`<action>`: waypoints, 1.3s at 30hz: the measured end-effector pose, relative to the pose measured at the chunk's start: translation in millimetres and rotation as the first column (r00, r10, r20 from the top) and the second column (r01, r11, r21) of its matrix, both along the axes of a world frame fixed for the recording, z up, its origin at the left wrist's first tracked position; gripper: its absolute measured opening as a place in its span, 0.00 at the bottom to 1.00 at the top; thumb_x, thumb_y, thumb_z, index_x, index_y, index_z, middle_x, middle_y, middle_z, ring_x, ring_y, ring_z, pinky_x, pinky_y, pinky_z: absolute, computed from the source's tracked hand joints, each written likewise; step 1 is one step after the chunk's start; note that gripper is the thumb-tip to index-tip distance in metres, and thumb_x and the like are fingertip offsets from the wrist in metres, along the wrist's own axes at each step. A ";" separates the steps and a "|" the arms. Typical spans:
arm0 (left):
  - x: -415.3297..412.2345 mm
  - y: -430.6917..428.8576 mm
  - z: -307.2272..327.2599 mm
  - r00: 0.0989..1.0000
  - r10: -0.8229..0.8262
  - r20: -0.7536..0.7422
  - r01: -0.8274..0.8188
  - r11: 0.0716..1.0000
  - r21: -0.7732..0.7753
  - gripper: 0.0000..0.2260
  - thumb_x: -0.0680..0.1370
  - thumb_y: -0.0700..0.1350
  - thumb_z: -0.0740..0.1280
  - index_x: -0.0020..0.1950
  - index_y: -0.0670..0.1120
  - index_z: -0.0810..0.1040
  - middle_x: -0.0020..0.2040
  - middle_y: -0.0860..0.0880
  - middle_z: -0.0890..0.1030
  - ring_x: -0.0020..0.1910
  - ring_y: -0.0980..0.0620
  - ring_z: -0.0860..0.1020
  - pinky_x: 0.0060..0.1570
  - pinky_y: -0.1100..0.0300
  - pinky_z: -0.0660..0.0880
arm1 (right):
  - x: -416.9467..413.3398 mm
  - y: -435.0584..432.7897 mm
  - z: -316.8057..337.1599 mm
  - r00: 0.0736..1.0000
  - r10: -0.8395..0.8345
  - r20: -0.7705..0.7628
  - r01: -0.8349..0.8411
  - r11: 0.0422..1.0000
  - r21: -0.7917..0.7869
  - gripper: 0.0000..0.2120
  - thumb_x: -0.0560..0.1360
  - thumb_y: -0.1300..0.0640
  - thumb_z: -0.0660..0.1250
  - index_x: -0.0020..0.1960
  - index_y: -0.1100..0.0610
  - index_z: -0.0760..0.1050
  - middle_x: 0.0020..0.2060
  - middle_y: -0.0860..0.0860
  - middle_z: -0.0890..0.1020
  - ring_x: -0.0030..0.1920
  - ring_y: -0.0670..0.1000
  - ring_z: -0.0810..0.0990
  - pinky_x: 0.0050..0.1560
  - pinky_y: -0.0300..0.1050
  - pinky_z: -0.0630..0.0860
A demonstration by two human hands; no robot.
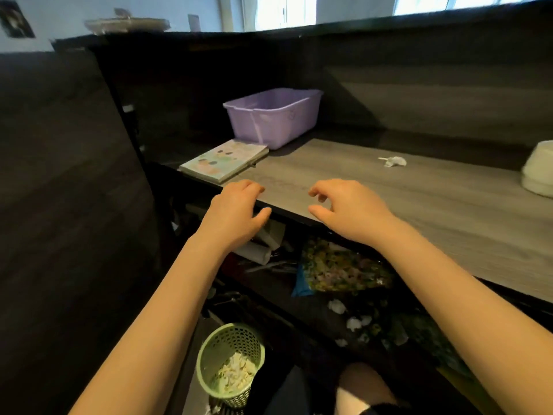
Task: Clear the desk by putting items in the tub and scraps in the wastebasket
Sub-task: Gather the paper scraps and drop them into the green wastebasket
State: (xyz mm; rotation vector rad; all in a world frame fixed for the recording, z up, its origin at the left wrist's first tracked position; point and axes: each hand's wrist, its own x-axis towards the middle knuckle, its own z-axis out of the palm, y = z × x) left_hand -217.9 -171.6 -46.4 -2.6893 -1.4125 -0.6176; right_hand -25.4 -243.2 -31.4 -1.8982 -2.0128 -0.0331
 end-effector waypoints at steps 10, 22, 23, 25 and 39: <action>109.2 32.9 13.5 0.990 -0.139 0.012 0.140 0.984 -0.106 0.24 0.77 0.51 0.63 0.71 0.45 0.65 0.70 0.46 0.67 0.69 0.47 0.66 0.67 0.51 0.66 | 113.1 27.8 5.3 0.959 -0.276 -0.057 0.274 0.961 -0.045 0.17 0.77 0.50 0.62 0.65 0.52 0.71 0.61 0.52 0.76 0.59 0.53 0.75 0.55 0.53 0.76; 277.3 90.4 2.8 0.971 -0.238 -0.013 0.219 0.910 -0.352 0.25 0.77 0.50 0.64 0.72 0.46 0.63 0.71 0.44 0.65 0.69 0.44 0.65 0.67 0.49 0.67 | 248.2 85.5 -21.1 0.842 -0.531 -0.092 0.518 0.845 -0.132 0.22 0.77 0.52 0.62 0.70 0.52 0.65 0.67 0.54 0.70 0.66 0.56 0.69 0.63 0.54 0.72; 287.3 96.1 2.2 0.974 -0.228 -0.006 0.211 0.909 -0.360 0.25 0.77 0.49 0.64 0.72 0.45 0.63 0.71 0.44 0.65 0.69 0.44 0.65 0.67 0.49 0.67 | 252.5 90.9 -22.4 0.849 -0.512 -0.133 0.496 0.858 -0.135 0.23 0.77 0.52 0.62 0.71 0.51 0.65 0.68 0.53 0.69 0.67 0.56 0.69 0.63 0.54 0.72; 303.3 108.9 2.0 0.981 -0.196 0.009 0.186 0.913 -0.362 0.23 0.78 0.46 0.62 0.72 0.45 0.63 0.71 0.43 0.65 0.69 0.43 0.64 0.67 0.49 0.66 | 256.6 101.5 -24.5 0.873 -0.447 -0.196 0.428 0.894 -0.132 0.24 0.77 0.51 0.63 0.72 0.49 0.63 0.70 0.51 0.67 0.68 0.54 0.68 0.65 0.53 0.70; 333.8 156.0 -9.6 0.991 -0.132 0.016 0.130 0.936 -0.326 0.23 0.77 0.51 0.64 0.71 0.51 0.66 0.70 0.45 0.67 0.68 0.45 0.68 0.65 0.46 0.69 | 271.9 131.1 -35.8 0.823 -0.385 -0.417 0.457 0.885 0.085 0.03 0.77 0.56 0.64 0.47 0.52 0.76 0.44 0.49 0.77 0.46 0.50 0.76 0.45 0.46 0.75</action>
